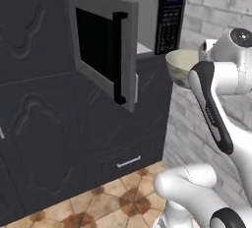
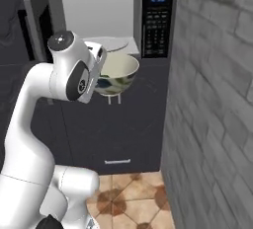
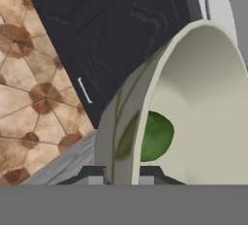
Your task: Pick the avocado from the sink and place it in the bowl. Then pick the bowl and place it in the microwave. Then close the microwave door and press the start button.
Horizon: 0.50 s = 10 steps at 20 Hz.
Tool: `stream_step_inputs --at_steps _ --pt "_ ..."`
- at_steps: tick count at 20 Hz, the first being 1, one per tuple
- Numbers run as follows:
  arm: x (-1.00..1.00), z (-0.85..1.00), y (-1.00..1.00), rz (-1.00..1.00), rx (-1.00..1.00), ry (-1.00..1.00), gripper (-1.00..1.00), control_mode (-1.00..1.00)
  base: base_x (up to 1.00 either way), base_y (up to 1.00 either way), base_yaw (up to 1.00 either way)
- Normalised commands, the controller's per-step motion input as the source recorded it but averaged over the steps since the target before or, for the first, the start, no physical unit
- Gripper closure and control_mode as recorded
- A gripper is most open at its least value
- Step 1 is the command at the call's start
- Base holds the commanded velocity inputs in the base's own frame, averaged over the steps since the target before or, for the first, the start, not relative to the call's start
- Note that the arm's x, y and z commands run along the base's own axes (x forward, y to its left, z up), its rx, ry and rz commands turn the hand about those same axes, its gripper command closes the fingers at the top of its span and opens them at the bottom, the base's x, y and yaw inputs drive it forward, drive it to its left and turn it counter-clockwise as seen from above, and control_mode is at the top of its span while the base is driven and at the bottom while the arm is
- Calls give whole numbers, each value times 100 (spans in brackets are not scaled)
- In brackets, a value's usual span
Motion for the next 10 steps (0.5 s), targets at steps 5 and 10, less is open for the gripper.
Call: stream_step_inputs --at_steps 5,10 --pt "0 0 0 0 0 0 100 100 51 -30 45" --pt "0 0 0 0 0 0 100 100 46 -51 37"
